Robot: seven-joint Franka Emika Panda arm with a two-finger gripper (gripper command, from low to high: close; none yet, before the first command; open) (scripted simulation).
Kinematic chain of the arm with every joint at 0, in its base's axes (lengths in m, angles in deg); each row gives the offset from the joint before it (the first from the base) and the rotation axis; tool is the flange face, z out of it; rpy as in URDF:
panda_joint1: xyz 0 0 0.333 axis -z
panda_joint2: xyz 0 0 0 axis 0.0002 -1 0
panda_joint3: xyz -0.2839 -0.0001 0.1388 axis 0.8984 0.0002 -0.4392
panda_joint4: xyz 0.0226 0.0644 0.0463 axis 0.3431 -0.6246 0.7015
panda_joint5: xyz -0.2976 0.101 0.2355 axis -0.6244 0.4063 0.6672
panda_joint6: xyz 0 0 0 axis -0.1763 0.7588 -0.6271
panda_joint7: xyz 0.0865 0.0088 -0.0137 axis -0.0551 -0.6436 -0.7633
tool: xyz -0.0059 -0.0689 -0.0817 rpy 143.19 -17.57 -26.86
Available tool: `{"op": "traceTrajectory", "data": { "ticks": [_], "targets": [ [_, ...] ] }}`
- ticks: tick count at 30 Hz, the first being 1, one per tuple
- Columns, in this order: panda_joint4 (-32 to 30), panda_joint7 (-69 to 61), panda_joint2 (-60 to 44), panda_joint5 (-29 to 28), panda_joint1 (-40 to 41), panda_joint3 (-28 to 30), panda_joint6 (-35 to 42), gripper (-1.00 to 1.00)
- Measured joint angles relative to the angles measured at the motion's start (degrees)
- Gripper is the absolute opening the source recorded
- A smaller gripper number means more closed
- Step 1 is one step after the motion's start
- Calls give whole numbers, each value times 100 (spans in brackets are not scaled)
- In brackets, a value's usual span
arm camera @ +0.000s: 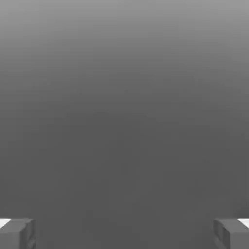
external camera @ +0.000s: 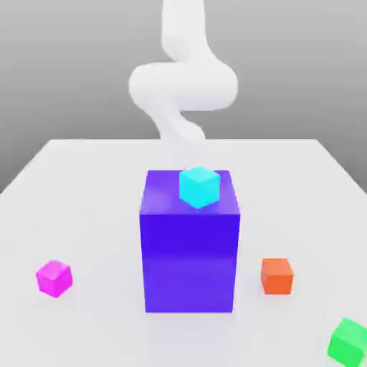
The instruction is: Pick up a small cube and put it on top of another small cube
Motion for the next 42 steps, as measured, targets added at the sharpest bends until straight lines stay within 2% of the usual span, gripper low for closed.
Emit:
{"op": "traceTrajectory", "data": {
  "ticks": [11, 21, 25, 29, 35, 36, 42],
  "targets": [
    [-792, 2916, -1817, -397, 1717, -306, -1009, 0],
    [-1501, 5458, -3438, -659, 2787, -72, -1913, 0],
    [-1790, 6292, -4070, -510, 3184, 122, -2288, 0],
    [-2077, 6888, -4689, -36, 3430, 212, -2665, 0],
    [-1939, 6951, -5885, 190, 3515, 143, -3606, 0],
    [-1909, 6952, -6055, 186, 3512, 148, -3742, -100],
    [-1893, 6956, -6141, 180, 3511, 150, -3823, -100]
  ]
}}
